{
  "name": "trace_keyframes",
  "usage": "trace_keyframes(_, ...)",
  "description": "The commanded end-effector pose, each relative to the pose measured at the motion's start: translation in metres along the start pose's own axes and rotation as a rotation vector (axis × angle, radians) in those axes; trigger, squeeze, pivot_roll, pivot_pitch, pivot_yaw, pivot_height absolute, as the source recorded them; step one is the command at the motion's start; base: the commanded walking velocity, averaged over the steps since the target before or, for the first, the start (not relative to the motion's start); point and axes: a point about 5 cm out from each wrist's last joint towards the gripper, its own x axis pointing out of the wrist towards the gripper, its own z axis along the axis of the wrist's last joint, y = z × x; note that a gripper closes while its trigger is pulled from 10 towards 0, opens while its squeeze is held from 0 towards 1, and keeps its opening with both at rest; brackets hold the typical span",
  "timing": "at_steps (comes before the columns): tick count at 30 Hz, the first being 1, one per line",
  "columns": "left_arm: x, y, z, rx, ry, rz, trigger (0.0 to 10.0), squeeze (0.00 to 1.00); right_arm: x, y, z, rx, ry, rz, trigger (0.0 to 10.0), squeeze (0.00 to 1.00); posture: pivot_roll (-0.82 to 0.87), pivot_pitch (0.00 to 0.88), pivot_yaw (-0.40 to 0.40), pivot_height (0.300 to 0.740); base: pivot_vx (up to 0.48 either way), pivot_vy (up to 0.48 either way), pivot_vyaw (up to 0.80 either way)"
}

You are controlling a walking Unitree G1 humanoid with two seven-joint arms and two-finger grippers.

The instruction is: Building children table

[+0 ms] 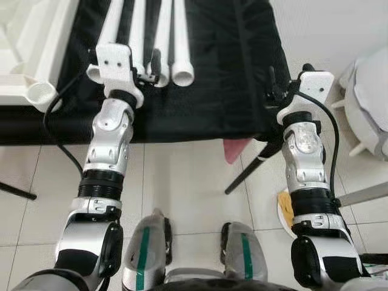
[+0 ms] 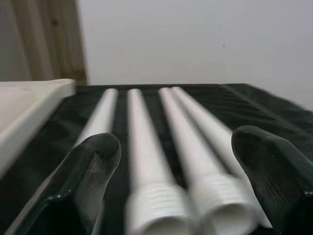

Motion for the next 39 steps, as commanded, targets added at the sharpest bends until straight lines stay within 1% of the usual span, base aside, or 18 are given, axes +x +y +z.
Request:
trace_keyframes(1,0.001,-0.003,0.001,0.007,-0.002,-0.006,10.0,0.0,-0.001,-0.004,-0.001,-0.006,0.005,-0.007,10.0,0.0,0.05,0.0,0.012,0.74,0.0,0.416,0.0)
trace_keyframes(27,0.003,-0.004,0.004,0.008,-0.006,-0.011,10.0,0.0,-0.001,-0.004,0.001,-0.014,0.0,-0.006,10.0,0.0,0.04,0.0,0.016,0.74,0.0,0.419,0.0)
trace_keyframes(30,0.004,-0.005,0.005,0.007,-0.009,-0.011,10.0,0.0,0.0,-0.004,0.001,-0.017,-0.002,-0.005,10.0,0.0,0.04,0.0,0.016,0.74,0.0,0.197,0.0)
trace_keyframes(35,0.006,-0.005,0.008,0.038,-0.022,-0.01,10.0,0.0,0.001,-0.005,0.002,-0.017,0.0,-0.006,10.0,0.0,0.04,0.0,0.007,0.74,0.0,0.0,0.0)
trace_keyframes(39,0.009,-0.008,0.013,0.046,-0.041,-0.04,10.0,0.0,0.003,-0.006,0.002,-0.017,0.003,-0.013,10.0,0.0,0.04,0.012,-0.009,0.74,0.0,0.0,0.0)
